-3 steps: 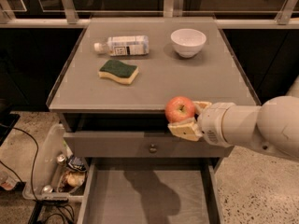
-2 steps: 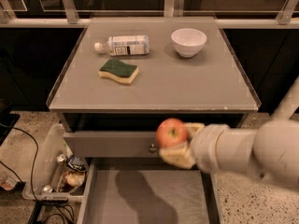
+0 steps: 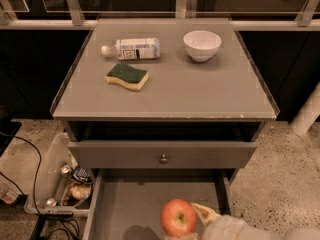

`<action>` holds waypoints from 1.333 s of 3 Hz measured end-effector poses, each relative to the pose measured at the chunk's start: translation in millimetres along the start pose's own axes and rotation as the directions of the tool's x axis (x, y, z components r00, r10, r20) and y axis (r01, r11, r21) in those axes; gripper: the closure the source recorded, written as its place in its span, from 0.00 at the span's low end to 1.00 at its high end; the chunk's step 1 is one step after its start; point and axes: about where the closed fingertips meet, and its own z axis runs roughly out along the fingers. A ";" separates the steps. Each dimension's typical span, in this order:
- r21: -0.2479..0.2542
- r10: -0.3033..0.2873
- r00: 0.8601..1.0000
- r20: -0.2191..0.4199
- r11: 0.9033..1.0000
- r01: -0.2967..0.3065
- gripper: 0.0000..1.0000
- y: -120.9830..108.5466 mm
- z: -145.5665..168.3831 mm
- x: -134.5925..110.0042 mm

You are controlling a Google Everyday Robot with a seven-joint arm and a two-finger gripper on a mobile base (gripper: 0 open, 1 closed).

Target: Place apple into middle drawer

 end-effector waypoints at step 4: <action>0.083 0.035 0.994 -0.101 0.996 -0.027 1.00 -25.9 41.4 78.0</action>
Offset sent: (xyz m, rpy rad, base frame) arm -0.0114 -0.0223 -0.0045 -0.0260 -0.0336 -0.0386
